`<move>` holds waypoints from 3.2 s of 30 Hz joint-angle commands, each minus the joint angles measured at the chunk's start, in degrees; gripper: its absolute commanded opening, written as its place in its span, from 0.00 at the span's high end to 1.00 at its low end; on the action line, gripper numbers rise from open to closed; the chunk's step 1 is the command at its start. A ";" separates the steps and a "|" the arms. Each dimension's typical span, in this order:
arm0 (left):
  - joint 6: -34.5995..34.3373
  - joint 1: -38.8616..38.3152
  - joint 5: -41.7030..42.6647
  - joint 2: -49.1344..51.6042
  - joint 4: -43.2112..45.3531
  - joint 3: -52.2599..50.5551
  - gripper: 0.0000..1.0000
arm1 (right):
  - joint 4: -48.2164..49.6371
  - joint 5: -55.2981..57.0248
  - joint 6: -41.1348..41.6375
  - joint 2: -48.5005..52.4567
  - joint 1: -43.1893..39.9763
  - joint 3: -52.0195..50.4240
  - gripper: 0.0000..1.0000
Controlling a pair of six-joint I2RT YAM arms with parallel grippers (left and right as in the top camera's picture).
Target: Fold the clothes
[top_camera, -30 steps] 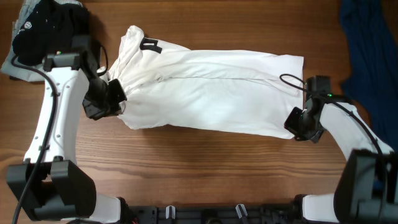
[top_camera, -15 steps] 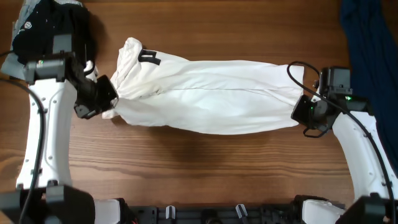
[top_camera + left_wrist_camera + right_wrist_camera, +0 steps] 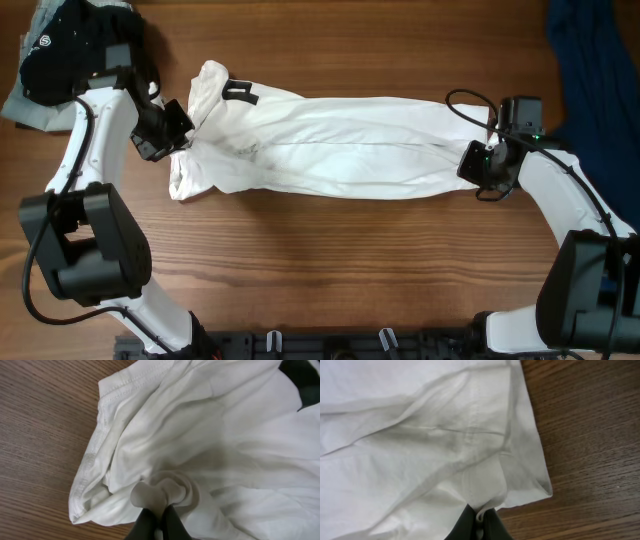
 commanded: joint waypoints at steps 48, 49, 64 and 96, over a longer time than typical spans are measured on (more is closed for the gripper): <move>3.37 5.46 1.60 3.50 4.26 5.03 0.00 | 15.54 -6.93 -13.77 15.96 -5.35 5.75 0.20; 3.37 5.46 1.33 3.50 4.07 5.03 0.00 | 15.58 -7.63 -13.75 16.44 -5.31 5.75 0.25; 3.34 6.05 0.76 3.50 2.49 5.03 0.00 | 8.02 -11.43 -12.00 13.11 -13.46 11.45 0.96; 3.32 6.03 0.79 3.50 -1.53 5.03 0.00 | 14.84 -14.45 -10.25 13.03 27.67 17.20 0.11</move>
